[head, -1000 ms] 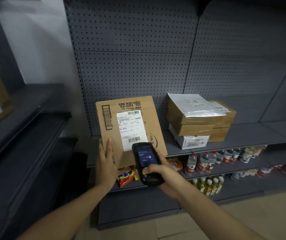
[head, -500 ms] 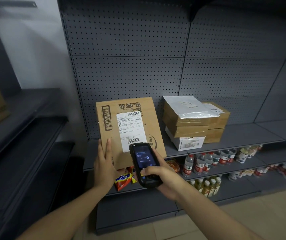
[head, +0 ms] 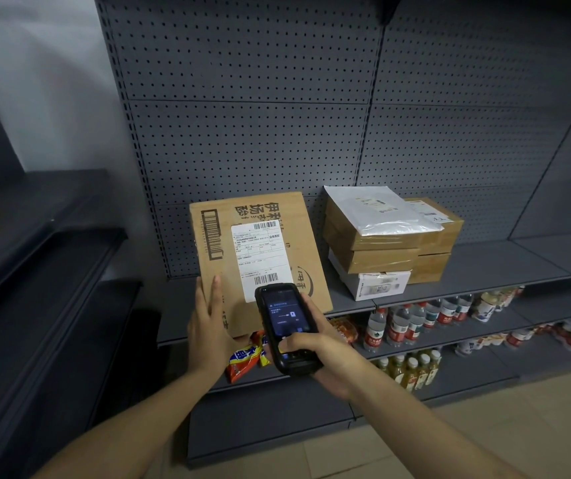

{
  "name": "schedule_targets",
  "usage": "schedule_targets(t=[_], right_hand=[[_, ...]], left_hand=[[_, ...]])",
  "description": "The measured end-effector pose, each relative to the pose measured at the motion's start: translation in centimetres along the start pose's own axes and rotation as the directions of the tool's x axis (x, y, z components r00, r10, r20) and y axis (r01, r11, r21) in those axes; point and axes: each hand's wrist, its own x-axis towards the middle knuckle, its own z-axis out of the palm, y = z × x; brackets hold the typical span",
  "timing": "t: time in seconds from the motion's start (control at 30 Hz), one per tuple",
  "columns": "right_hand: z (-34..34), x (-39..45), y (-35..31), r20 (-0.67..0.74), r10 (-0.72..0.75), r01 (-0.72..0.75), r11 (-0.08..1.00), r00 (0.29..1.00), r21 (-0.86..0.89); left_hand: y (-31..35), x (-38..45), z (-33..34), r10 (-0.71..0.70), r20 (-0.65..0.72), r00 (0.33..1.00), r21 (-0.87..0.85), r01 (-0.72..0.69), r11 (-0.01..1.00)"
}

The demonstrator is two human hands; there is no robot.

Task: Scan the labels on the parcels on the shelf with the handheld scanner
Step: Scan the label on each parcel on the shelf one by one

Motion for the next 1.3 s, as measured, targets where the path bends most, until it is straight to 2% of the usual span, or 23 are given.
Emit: schedule_targets(t=[0.43, 0.8, 1.0, 1.3], right_hand=[[-2.5, 7.2, -0.9, -0.037, 0.004, -0.006, 0.998, 0.999, -0.058], [-5.3, 14.9, -1.1, -0.221, 0.054, -0.054, 0.999, 0.974, 0.005], [-7.2, 18.2, -2.3, -0.337, 0.025, -0.017, 0.999, 0.941, 0.028], [-10.1, 21.7, -1.8, -0.500, 0.052, -0.051, 0.999, 0.864, 0.015]], left_hand=[[-1.6, 6.3, 3.9, -0.031, 0.051, 0.998, -0.064, 0.034, 0.997], [-2.1, 12.5, 9.5, -0.108, 0.179, 0.978, -0.244, 0.150, 0.958], [-1.4, 15.8, 12.3, -0.114, 0.309, 0.944, -0.241, 0.194, 0.951], [0.2, 18.9, 16.4, -0.190, 0.509, 0.840, -0.194, 0.326, 0.925]])
